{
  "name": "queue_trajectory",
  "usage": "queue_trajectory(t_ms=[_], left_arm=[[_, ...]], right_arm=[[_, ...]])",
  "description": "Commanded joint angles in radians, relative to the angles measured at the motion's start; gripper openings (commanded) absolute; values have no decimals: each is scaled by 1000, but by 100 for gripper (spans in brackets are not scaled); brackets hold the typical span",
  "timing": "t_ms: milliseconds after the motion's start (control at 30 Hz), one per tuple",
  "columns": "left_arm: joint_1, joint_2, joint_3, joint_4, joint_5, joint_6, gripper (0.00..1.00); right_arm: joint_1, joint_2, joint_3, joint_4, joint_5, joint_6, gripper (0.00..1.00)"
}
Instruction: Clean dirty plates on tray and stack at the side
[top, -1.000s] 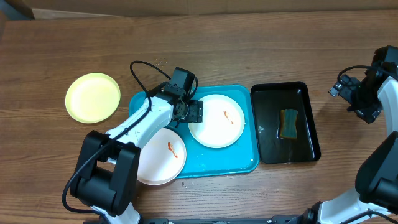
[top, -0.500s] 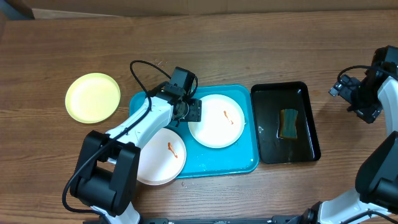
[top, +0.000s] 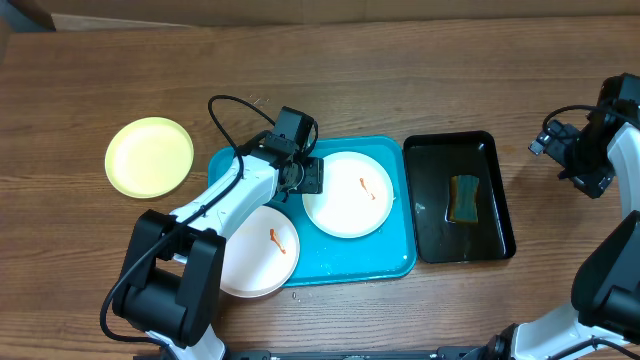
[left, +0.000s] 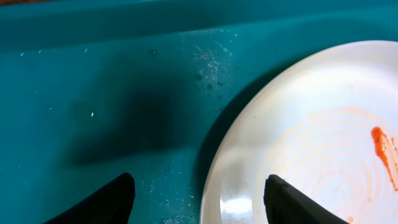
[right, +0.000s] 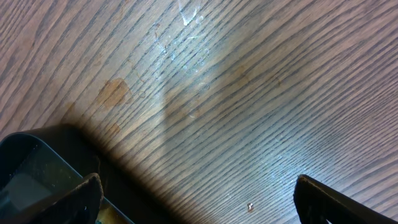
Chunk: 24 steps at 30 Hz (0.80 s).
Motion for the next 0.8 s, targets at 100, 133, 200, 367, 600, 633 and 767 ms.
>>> queue_trajectory(t_ms=[100,133,200,367,600,633,767], left_arm=[[-1,-8,-6,-3,-17,16,60],[-1,-8,-6,-3,-17,15,56],[-1,-8,-6,-6,-17,16,51],[-1,-8,-6,-21,-17,15,39],[-7,-8,-13,-75,-13,12,33],[-8,-8,-13,-76,-13,12,31],[-10,-8,-20,-76,-13,15,24]], right_arm=[[2,-16,24,2,-1,2,100],[2,-16,24,2,-1,2,100],[2,-16,24,3,-1,2,100],[2,-16,24,2,-1,2,100],[2,-16,24,3,-1,2,100],[2,-16,24,3,-1,2,100],[2,-16,24,2,-1,2,100]])
